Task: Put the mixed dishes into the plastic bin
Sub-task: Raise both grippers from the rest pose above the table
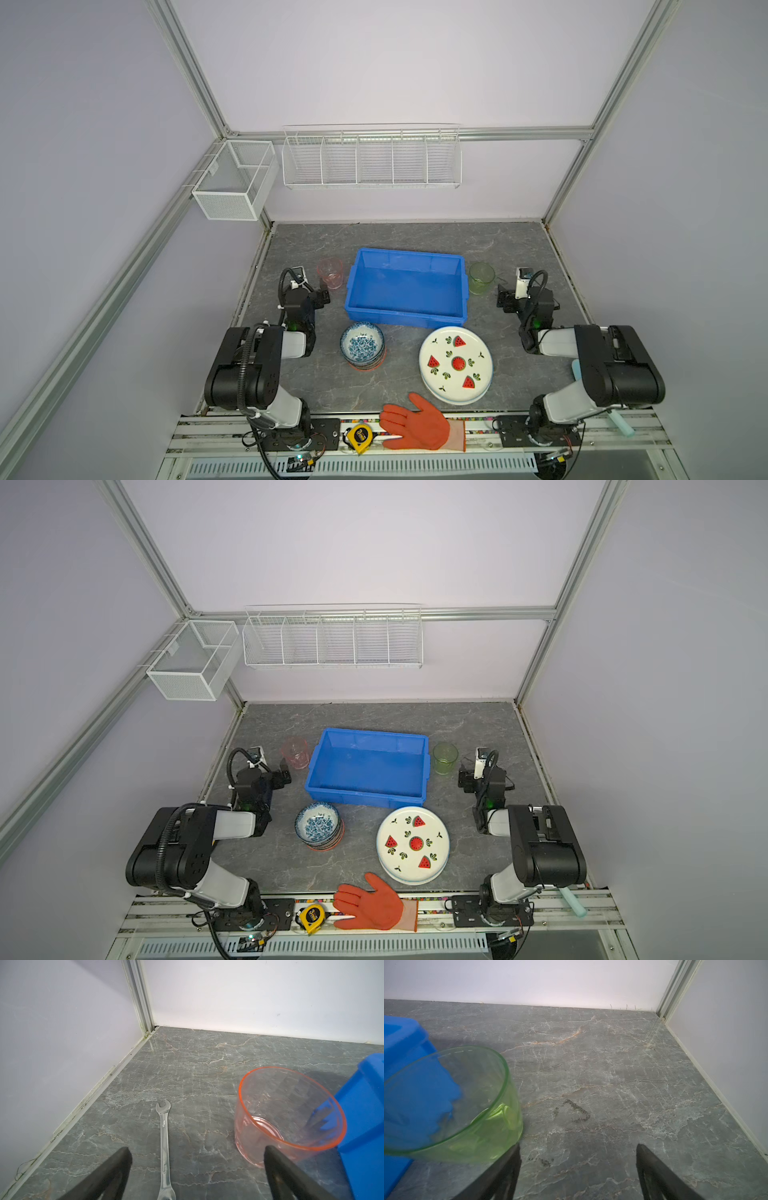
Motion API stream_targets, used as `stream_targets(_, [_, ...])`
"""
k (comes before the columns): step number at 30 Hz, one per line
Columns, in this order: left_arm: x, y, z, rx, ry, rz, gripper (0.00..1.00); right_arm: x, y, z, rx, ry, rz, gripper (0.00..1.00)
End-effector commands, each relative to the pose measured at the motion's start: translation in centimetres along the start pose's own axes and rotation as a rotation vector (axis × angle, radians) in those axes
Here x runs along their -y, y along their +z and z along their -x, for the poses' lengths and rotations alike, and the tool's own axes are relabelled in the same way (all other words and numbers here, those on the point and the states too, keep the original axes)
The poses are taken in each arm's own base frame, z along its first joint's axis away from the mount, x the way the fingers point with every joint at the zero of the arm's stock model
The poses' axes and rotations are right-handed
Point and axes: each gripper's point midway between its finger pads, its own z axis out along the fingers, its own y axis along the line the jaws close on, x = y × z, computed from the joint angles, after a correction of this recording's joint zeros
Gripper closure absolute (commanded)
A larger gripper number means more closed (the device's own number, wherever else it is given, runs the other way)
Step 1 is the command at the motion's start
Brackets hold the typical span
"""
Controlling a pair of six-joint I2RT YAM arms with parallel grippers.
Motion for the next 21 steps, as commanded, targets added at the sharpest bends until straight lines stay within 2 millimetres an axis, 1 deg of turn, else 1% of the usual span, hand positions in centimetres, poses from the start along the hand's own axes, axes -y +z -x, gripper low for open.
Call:
stream_targets(1, [-0.02,0.18,1.08,0.029,-0.003,-0.001,0.01,-0.09,0.04,0.99,0.027,0.001,0.012,0.12])
stream_targets(21, [-0.13,0.22,1.12,0.027,-0.006,0.002,0.01,-0.08,0.05,0.98,0.026,0.001,0.011,0.12])
